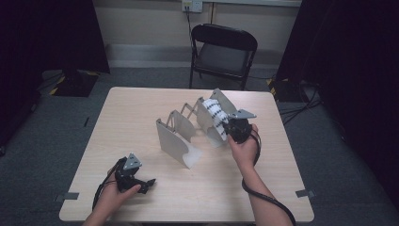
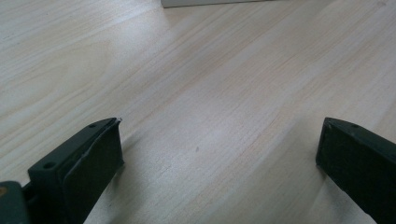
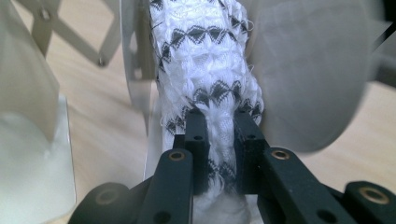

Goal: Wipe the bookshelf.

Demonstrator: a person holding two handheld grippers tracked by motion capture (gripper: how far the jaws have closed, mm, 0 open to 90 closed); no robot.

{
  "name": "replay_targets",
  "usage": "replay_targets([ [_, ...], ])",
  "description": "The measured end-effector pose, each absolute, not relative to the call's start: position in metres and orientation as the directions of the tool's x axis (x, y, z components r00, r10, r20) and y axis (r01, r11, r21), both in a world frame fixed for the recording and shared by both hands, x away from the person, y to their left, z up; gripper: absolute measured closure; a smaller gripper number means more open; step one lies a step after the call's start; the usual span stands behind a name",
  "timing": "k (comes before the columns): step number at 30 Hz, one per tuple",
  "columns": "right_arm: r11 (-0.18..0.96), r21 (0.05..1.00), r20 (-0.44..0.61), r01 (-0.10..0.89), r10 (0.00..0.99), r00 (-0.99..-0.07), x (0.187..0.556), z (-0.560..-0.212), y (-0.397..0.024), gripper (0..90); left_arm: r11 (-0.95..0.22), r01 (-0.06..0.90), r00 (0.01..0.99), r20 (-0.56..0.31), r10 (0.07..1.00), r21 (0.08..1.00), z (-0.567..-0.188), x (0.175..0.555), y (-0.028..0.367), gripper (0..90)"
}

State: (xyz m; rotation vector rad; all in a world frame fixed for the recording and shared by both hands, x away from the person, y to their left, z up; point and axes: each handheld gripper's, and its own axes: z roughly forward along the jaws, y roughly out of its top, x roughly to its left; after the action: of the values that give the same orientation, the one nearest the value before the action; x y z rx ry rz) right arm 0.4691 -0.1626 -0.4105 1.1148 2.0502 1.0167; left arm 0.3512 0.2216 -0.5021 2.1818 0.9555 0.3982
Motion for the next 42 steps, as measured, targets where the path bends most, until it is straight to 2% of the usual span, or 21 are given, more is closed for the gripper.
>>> replay_targets([
  [5,0.339,0.864,-0.149,0.373,0.878,-0.455,0.474,-0.384,-0.160,79.0,-0.473,0.515,0.679,-0.003,0.734,0.715,-0.502,0.351,0.222,0.1],
  [8,0.362,0.855,-0.176,0.372,0.876,-0.449,0.480,-0.381,-0.155,78.9,-0.473,0.515,0.678,-0.001,0.735,0.715,-0.502,0.351,0.222,0.1],
  [24,0.400,0.764,-0.137,0.506,0.867,-0.478,0.490,-0.444,-0.148,78.7,-0.480,0.513,0.682,0.001,0.732,0.711,-0.502,0.351,0.222,0.1],
  [33,0.439,0.701,-0.099,0.563,0.841,-0.532,0.484,-0.477,-0.153,77.2,-0.479,0.513,0.681,0.001,0.732,0.712,-0.502,0.351,0.222,0.1],
  [40,0.444,0.694,-0.085,0.567,0.833,-0.547,0.471,-0.479,-0.160,75.4,-0.481,0.513,0.682,0.004,0.732,0.711,-0.502,0.351,0.222,0.1],
  [42,0.442,0.696,-0.078,0.567,0.831,-0.551,0.466,-0.479,-0.162,70.7,-0.480,0.513,0.681,0.002,0.732,0.712,-0.502,0.351,0.222,0.1],
])
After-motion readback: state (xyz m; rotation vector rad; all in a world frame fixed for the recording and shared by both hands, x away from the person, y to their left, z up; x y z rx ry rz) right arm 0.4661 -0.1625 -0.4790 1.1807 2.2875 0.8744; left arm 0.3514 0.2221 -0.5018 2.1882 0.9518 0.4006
